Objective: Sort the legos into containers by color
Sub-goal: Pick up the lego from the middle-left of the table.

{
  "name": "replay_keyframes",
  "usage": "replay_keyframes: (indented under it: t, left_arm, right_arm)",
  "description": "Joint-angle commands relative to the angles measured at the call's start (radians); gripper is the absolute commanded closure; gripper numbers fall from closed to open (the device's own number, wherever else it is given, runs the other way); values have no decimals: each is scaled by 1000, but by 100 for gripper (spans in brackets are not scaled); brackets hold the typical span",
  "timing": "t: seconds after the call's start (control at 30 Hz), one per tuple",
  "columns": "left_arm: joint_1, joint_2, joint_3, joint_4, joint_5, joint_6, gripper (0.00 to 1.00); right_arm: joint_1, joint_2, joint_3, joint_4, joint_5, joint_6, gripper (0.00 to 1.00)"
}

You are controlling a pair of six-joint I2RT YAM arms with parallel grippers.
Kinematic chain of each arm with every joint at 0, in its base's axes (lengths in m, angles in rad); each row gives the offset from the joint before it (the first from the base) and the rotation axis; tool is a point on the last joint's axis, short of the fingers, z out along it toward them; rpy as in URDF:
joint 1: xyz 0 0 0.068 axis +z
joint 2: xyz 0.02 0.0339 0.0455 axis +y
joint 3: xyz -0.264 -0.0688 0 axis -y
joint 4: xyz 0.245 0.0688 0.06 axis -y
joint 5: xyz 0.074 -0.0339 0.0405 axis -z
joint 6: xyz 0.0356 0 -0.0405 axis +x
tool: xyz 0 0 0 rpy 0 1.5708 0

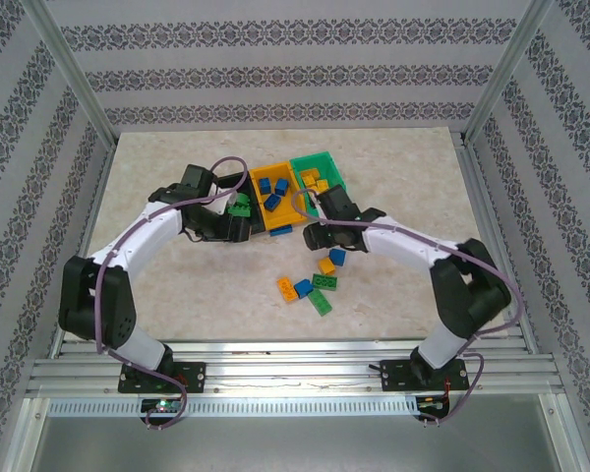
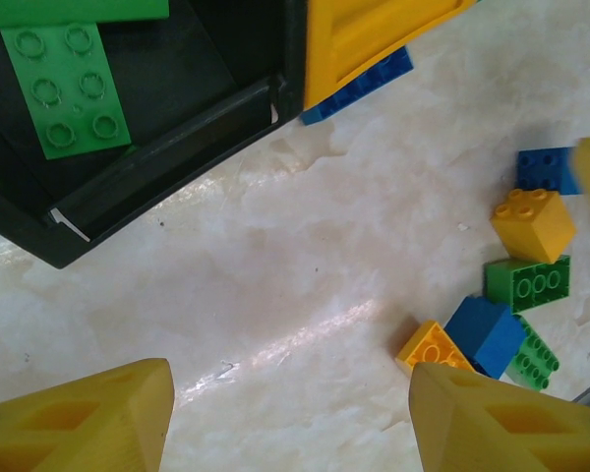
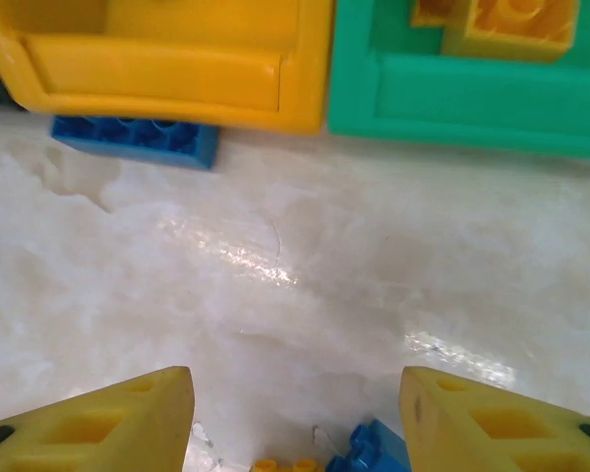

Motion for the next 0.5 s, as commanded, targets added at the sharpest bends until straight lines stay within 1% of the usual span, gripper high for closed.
replay_keyframes:
  t: [0.0, 0.17, 0.23, 0.47]
  left_arm:
    - [12, 24, 20, -20, 16, 28, 36]
    - [12, 50, 27, -22, 37, 26, 36]
    - [9, 48, 23, -16, 49, 27, 36]
    - [2, 65, 28, -23, 50, 29, 36]
  right_arm:
    - [-10, -47, -40, 83, -14, -52, 42]
    - [-11, -67, -67, 93, 19, -107, 42]
    - [-16, -82, -97, 125, 30, -125, 42]
    - [-69, -123, -287, 389, -13, -88, 42]
